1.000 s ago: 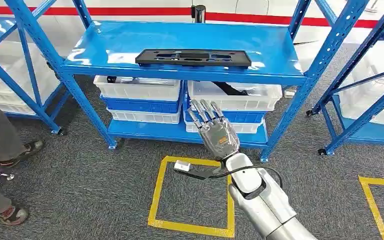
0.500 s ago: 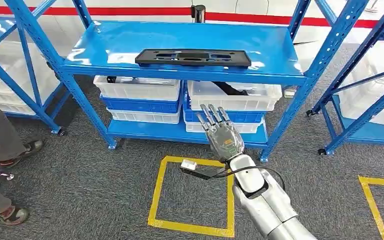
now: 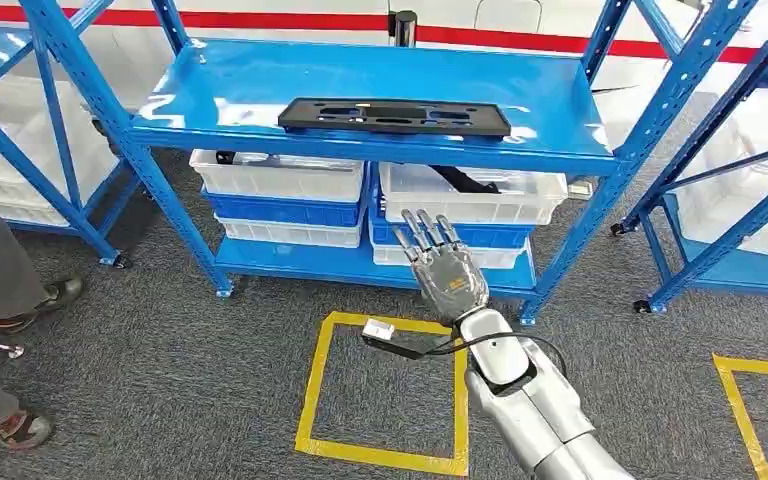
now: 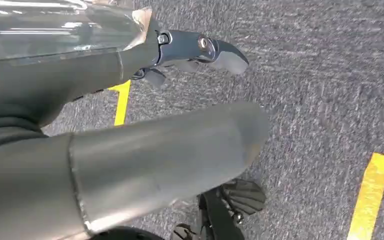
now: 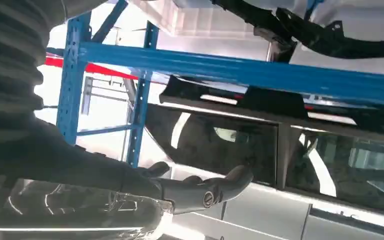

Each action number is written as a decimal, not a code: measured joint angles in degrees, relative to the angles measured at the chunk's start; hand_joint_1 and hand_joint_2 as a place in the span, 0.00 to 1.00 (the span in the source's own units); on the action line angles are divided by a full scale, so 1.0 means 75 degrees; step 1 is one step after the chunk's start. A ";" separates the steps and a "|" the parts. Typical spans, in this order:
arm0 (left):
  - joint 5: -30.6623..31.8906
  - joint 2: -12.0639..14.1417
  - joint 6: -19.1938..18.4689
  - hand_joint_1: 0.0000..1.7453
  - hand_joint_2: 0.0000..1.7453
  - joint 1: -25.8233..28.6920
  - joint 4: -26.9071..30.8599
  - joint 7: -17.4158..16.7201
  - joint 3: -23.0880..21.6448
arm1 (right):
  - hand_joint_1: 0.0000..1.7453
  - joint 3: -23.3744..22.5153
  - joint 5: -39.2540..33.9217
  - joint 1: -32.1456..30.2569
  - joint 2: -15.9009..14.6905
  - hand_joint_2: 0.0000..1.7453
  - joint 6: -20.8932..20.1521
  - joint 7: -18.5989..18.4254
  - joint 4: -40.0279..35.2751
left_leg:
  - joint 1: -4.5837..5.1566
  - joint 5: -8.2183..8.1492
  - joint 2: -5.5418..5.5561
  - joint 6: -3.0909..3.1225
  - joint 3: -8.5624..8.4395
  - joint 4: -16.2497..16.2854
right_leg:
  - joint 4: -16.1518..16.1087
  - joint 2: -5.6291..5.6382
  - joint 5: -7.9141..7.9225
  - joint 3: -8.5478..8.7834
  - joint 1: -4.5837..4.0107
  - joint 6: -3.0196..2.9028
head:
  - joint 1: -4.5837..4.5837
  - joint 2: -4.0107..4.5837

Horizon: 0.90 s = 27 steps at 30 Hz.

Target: Take the parts from the cabinet and place them on the table.

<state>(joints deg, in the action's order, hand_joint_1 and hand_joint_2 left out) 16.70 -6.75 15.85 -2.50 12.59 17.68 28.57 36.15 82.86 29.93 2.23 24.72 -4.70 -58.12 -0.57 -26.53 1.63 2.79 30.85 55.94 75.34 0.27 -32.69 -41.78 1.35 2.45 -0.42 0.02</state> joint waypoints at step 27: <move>0.0020 0.0012 -0.0015 0.00 0.00 -0.0055 -0.0047 0.0009 0.0131 | 0.00 -0.0111 0.0041 0.0084 0.0076 1.00 0.0093 -0.0018 0.0122 | 0.0006 0.0227 -0.0185 -0.0005 0.0382 0.0139 | -0.1242 -0.0038 0.0141 0.0829 -0.0100 -0.0142 | -0.0020 0.0000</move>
<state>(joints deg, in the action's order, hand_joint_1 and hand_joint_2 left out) 16.85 -6.67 15.74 -2.92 12.24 17.75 29.55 35.32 83.17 30.56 2.80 25.42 -4.83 -57.20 -0.52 -24.83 0.24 2.76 33.72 56.98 66.03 -0.01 -31.64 -35.56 0.60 1.39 -0.57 0.02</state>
